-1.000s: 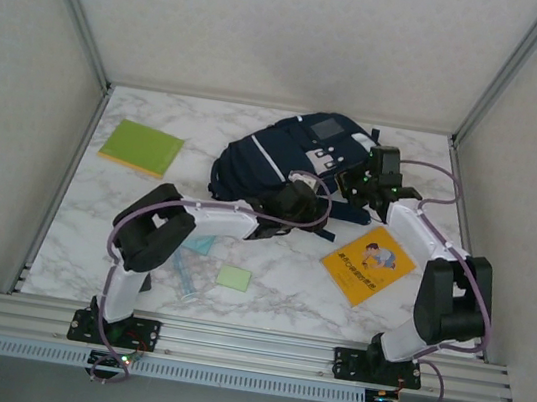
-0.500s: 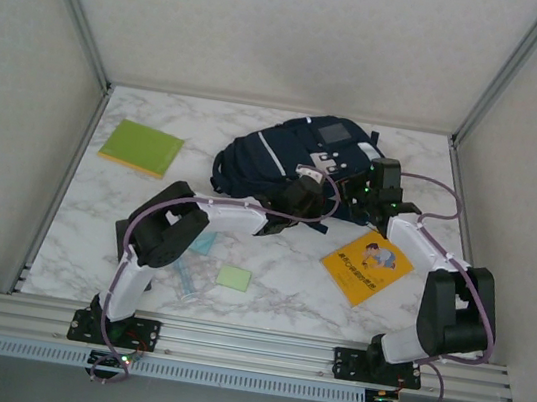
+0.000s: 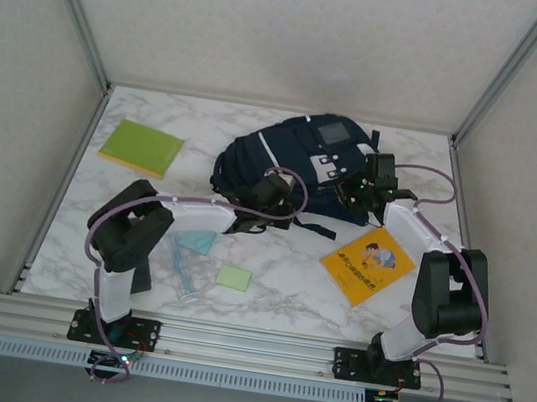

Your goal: Pack books, pencil case, and school supplies into a backpack

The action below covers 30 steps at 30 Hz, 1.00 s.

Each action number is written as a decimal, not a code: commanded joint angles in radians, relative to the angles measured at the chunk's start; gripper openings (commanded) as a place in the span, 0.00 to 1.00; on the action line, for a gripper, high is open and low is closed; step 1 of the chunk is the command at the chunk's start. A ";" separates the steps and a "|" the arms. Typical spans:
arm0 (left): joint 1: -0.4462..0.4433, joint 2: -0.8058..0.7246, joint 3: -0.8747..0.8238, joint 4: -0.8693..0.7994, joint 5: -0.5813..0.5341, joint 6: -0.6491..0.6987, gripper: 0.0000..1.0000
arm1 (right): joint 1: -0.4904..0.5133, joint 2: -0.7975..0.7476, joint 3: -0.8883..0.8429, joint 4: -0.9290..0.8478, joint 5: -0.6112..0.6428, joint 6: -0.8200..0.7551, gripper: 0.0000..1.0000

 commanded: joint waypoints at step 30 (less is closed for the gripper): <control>-0.007 0.035 0.344 -0.178 0.333 -0.022 0.00 | -0.065 -0.299 -0.232 0.098 -0.270 0.052 0.98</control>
